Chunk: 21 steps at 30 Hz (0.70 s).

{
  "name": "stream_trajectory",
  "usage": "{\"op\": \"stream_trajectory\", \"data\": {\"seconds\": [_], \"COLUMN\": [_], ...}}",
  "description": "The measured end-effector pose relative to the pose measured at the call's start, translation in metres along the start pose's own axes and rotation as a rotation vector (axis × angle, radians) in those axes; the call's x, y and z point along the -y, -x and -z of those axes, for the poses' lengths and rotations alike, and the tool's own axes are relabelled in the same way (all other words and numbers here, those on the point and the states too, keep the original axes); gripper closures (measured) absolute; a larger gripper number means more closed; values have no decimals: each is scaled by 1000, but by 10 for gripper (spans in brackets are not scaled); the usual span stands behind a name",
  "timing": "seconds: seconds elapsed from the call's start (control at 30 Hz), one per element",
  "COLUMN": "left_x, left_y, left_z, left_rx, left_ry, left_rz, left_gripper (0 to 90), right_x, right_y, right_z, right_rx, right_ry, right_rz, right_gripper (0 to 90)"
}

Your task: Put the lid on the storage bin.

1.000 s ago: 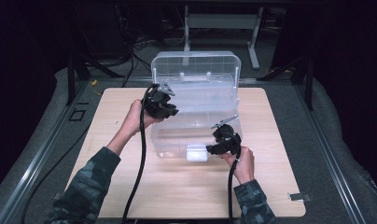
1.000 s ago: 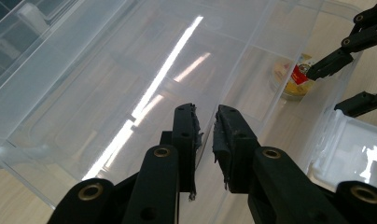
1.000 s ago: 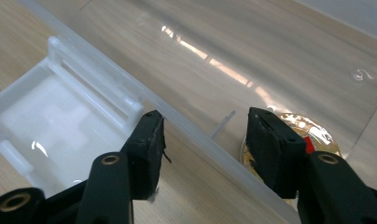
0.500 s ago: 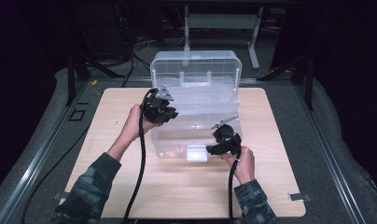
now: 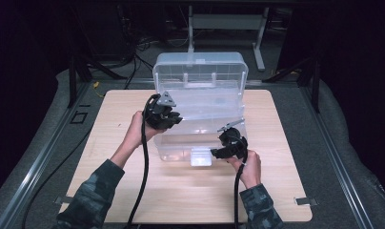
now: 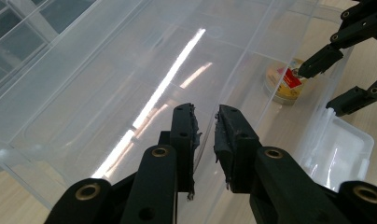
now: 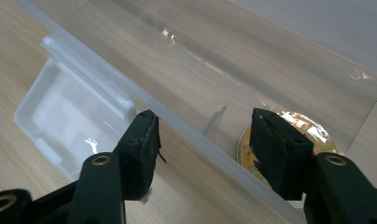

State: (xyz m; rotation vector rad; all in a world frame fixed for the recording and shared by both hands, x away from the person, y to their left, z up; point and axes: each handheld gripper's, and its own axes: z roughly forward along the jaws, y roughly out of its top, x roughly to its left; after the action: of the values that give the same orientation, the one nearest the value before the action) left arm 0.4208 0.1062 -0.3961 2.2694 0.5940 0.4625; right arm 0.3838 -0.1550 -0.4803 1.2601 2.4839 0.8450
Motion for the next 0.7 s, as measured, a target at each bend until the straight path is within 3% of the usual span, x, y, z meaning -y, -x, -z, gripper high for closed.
{"op": "stream_trajectory", "data": {"seconds": [0.17,0.27,0.5,0.6,0.7], "left_x": [4,7,8,10,12], "left_y": [6,8,5,6,6], "left_z": [-1,-1,-1,-1,-1], "left_rx": [-9,-8,10,6,8], "left_ry": [17,27,48,56,74], "left_rz": [21,24,30,32,40], "left_gripper": [748,746,741,740,737], "right_x": [0,1,1,0,-5], "right_y": [-1,0,-3,-4,2], "right_z": [0,3,30,55,75], "right_rx": [-3,23,64,11,-9], "right_ry": [3,-6,-27,26,100], "right_rz": [10,13,62,69,62], "right_gripper": [423,363,330,340,355]}}
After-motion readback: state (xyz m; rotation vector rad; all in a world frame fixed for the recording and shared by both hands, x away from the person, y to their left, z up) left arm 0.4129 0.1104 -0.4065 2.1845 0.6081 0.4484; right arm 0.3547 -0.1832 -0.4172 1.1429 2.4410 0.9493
